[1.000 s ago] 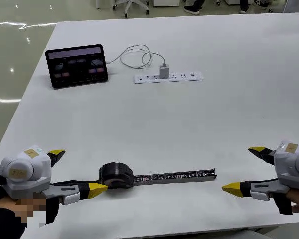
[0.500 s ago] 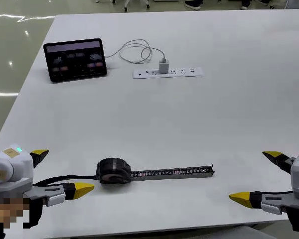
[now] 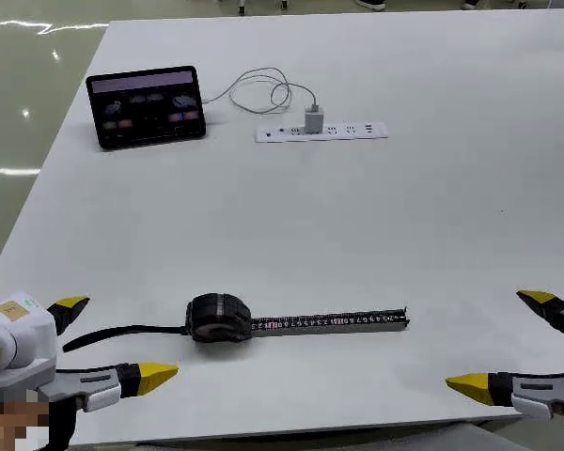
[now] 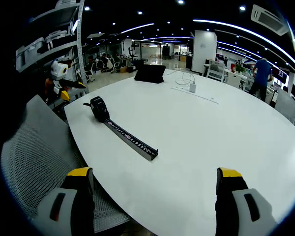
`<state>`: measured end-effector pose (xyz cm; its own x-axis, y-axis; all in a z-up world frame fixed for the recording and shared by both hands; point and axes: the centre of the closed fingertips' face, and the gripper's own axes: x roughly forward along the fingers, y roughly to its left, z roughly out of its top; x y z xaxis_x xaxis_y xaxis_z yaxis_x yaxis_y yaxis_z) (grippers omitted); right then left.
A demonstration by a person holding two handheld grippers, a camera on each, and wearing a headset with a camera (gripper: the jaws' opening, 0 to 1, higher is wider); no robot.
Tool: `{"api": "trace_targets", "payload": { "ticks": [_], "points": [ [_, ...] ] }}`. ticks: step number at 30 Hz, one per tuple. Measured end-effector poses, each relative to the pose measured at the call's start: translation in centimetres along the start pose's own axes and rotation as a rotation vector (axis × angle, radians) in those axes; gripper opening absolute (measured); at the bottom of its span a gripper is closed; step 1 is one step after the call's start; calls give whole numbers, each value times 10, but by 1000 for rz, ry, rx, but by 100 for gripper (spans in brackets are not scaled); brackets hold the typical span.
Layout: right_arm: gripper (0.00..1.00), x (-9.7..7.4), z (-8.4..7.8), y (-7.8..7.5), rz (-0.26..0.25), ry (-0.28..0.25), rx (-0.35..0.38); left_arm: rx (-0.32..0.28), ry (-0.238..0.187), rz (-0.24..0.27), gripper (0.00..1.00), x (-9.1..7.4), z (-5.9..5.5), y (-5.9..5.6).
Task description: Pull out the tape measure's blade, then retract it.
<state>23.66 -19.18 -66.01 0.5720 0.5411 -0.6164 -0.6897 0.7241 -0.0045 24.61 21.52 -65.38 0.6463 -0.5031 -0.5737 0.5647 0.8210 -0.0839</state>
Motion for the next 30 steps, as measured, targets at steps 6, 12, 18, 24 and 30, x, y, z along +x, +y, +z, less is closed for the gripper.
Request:
{"api": "trace_targets", "payload": {
  "ticks": [6, 12, 18, 24, 30],
  "points": [
    [100, -4, -4, -1, -2, -4, 0, -5, 11, 0, 100, 0, -2, -3],
    [100, -8, -8, -6, -13, 3, 1, 0, 10, -12, 100, 0, -4, -6],
    [100, -10, -11, -11, -32, 6, -14, 8, 4, 2, 100, 2, -6, -2],
    [100, -15, -10, -16, -28, 20, -37, 1, 7, -3, 100, 9, -2, -3],
    [100, -14, -7, -21, -12, 68, -113, -10, 7, -10, 100, 22, 5, -9]
  ]
}}
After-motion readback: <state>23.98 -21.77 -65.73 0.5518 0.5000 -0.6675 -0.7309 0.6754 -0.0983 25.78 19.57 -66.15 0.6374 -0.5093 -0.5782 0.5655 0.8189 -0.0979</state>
